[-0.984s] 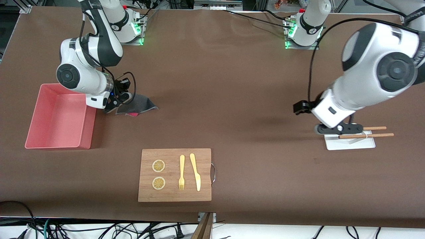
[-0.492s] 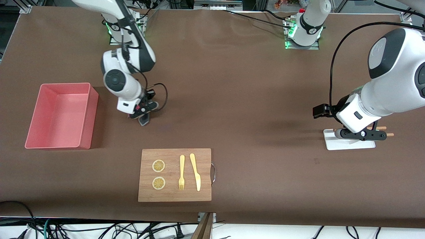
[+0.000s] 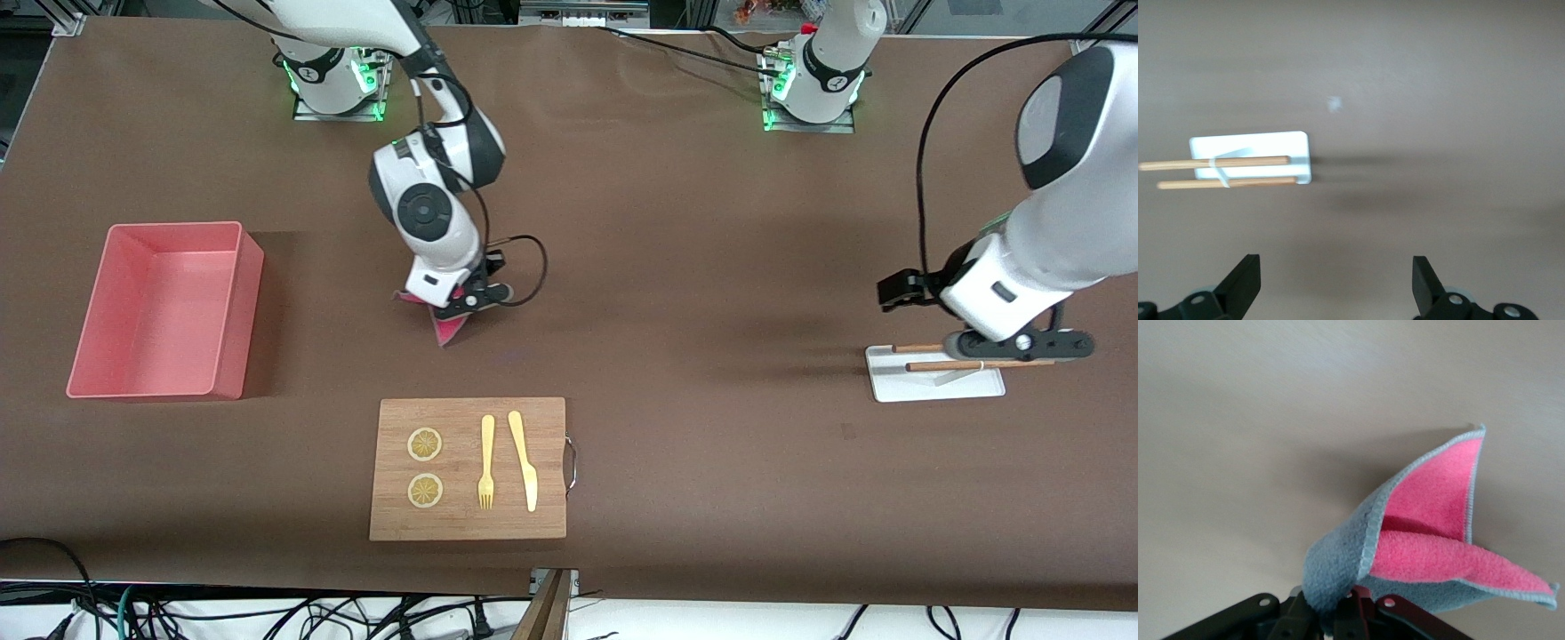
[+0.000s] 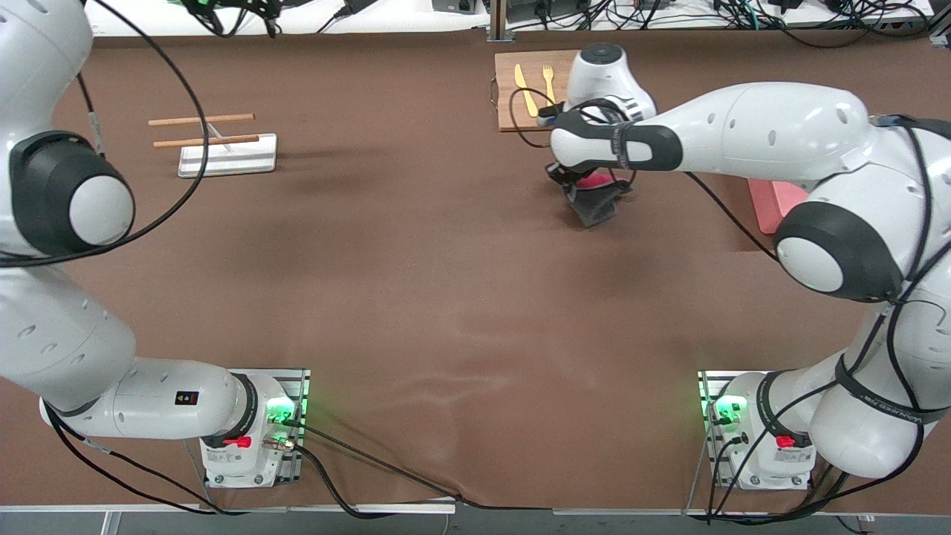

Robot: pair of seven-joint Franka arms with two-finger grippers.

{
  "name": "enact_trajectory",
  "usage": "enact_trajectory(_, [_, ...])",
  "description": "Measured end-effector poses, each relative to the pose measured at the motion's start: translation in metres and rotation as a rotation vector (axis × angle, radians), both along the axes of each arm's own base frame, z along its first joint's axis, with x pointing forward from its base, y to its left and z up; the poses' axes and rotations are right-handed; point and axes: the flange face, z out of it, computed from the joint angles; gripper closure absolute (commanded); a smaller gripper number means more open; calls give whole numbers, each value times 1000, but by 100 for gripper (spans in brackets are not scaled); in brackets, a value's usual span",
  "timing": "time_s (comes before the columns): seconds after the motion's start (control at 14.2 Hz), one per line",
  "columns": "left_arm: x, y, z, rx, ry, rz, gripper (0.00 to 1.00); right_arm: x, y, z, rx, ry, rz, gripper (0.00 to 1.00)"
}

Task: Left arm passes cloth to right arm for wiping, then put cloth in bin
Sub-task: 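Sweep the cloth across the table with the right gripper while left returns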

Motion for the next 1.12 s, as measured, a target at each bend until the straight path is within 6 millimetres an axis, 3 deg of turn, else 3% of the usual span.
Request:
enact_trajectory(0.14, [-20, 34, 11, 6, -86, 48, 0, 2, 36, 7, 5, 11, -54, 100])
enact_trajectory(0.28, [-44, 56, 10, -29, -101, 88, 0, 4, 60, 22, 2, 31, -94, 100])
enact_trajectory(0.42, [-58, 60, 1, -48, -78, 99, 0, 9, 71, 36, -1, 42, -107, 100])
enact_trajectory(0.56, [-62, 52, -5, -52, -65, 88, 0, 11, 66, 36, -14, 58, -111, 100])
enact_trajectory(0.7, [-62, 45, -5, -52, -64, 75, 0, 15, 51, 24, -37, 75, -103, 100])
enact_trajectory(0.84, [-62, 41, -5, -53, -63, 47, 0, 25, 18, 10, -69, 86, -87, 100])
enact_trajectory(1.12, [-62, 46, -5, -56, -59, -42, 0, 41, -79, -4, -95, 85, -19, 100])
